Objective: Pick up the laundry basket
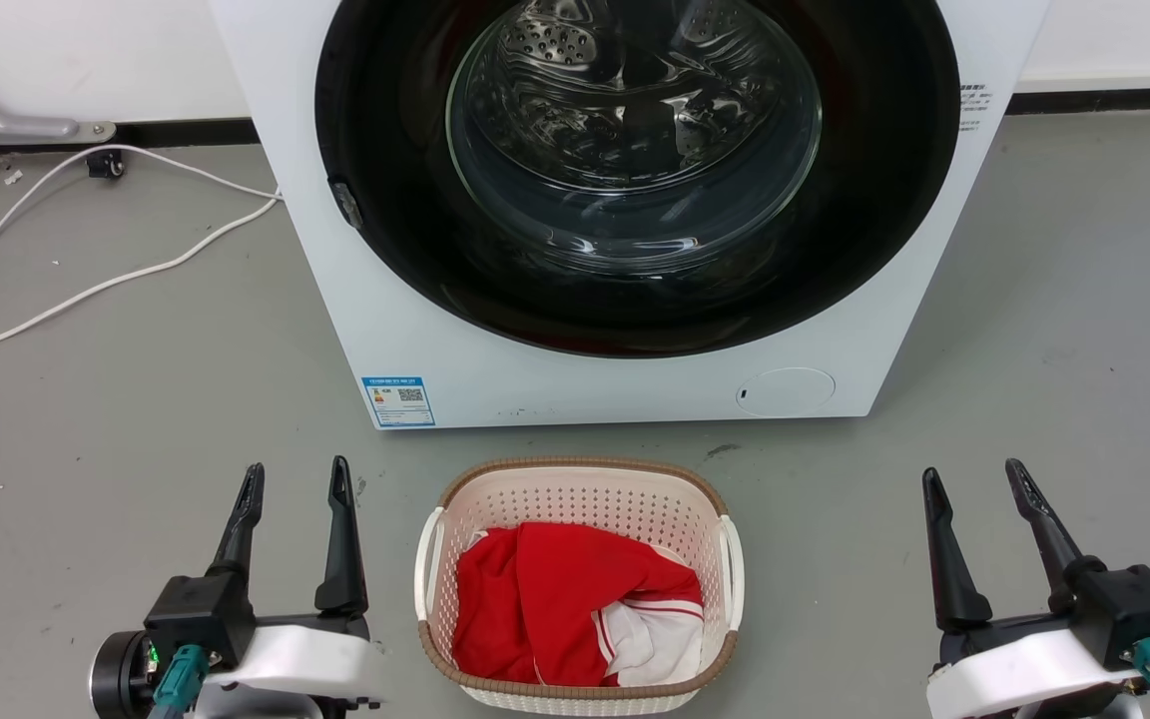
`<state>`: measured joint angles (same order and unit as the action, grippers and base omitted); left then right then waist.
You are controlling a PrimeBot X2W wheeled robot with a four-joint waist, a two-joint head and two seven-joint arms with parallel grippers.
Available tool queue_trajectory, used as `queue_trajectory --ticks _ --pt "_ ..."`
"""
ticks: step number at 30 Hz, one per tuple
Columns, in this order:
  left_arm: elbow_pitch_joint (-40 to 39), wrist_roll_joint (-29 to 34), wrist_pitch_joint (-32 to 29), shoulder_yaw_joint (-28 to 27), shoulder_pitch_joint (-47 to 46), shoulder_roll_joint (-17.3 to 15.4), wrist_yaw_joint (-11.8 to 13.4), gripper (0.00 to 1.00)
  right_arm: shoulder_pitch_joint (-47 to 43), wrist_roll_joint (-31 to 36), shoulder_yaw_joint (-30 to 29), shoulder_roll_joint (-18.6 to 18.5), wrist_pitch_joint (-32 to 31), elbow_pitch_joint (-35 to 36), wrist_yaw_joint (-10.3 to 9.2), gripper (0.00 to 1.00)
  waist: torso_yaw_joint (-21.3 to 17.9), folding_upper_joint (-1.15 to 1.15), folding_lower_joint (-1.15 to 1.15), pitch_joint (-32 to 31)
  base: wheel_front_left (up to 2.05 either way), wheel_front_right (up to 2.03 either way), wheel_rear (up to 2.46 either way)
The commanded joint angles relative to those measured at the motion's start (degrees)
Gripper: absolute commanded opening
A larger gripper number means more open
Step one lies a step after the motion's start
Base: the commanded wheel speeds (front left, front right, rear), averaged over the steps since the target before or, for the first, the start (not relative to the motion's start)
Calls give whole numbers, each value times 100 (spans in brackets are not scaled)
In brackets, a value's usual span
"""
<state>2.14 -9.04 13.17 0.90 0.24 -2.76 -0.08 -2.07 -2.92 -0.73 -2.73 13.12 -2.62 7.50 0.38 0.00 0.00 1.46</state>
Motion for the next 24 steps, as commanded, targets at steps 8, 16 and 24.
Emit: queue_trajectory --ticks 8,16,24 --pt "-71 409 124 18 68 -18 57 100 -52 424 22 -24 125 79 -2 100 10 0 0 15 0 0 0" --pt "-92 729 199 35 111 -18 114 100 -89 740 39 -24 204 93 -2 100 8 0 0 24 0 0 0" --pt "-55 720 206 35 142 -18 134 100 -87 722 25 -24 211 76 -2 100 14 0 0 16 0 0 0"
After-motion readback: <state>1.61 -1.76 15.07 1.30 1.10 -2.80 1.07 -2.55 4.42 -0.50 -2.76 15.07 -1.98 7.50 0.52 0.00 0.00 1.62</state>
